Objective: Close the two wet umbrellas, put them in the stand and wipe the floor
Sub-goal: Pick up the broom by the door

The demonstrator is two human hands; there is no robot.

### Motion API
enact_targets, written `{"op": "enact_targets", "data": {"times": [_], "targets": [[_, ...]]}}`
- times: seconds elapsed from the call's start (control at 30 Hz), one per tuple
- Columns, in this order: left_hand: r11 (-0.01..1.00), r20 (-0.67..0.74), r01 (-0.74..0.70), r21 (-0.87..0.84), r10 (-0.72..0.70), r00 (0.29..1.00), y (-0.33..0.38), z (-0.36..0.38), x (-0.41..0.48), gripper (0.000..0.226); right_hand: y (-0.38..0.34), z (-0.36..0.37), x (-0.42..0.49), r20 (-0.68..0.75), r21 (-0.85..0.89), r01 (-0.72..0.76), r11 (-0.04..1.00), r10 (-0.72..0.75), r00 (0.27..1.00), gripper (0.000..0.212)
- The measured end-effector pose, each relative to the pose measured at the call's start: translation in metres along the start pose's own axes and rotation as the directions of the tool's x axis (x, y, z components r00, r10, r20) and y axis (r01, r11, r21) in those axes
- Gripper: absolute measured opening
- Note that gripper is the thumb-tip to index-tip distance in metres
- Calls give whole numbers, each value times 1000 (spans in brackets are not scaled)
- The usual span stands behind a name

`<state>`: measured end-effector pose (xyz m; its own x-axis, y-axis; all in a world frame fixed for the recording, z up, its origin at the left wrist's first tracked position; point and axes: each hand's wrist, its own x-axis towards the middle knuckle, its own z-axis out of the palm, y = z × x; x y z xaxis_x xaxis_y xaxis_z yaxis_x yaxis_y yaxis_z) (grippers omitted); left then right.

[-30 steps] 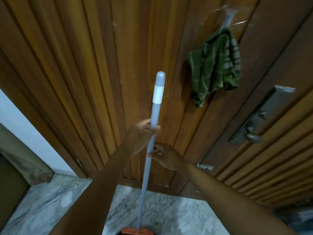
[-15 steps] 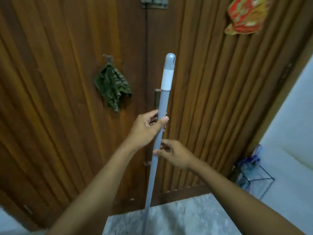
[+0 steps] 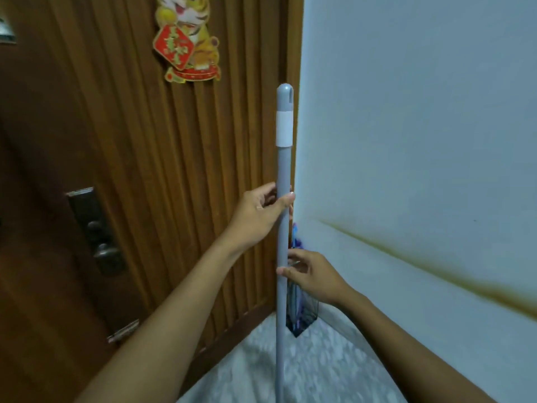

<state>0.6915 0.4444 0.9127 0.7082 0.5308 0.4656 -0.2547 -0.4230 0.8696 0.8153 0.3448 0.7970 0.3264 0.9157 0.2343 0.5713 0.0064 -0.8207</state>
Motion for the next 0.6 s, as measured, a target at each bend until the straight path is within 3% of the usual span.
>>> {"op": "enact_targets", "data": {"times": [0.23,0.33,0.4,0.6], "targets": [[991,290,103,-88,-73,954,-58,100,81,24,58,-84,-13,-310,-64,-164,984,137,941,24],[977,386,167,-132,-105,916,-85,140,107,16,80,-116,-10,-376,-68,-247,967,205,904,27],[959,413,200,-201,-102,905,-96,165,125,6,93,-136,-7,-435,-69,-294,953,237,869,29],[934,526,249,-254,-83,846,-131,233,177,7,136,-185,1,-616,-44,-407,912,296,730,26]]}}
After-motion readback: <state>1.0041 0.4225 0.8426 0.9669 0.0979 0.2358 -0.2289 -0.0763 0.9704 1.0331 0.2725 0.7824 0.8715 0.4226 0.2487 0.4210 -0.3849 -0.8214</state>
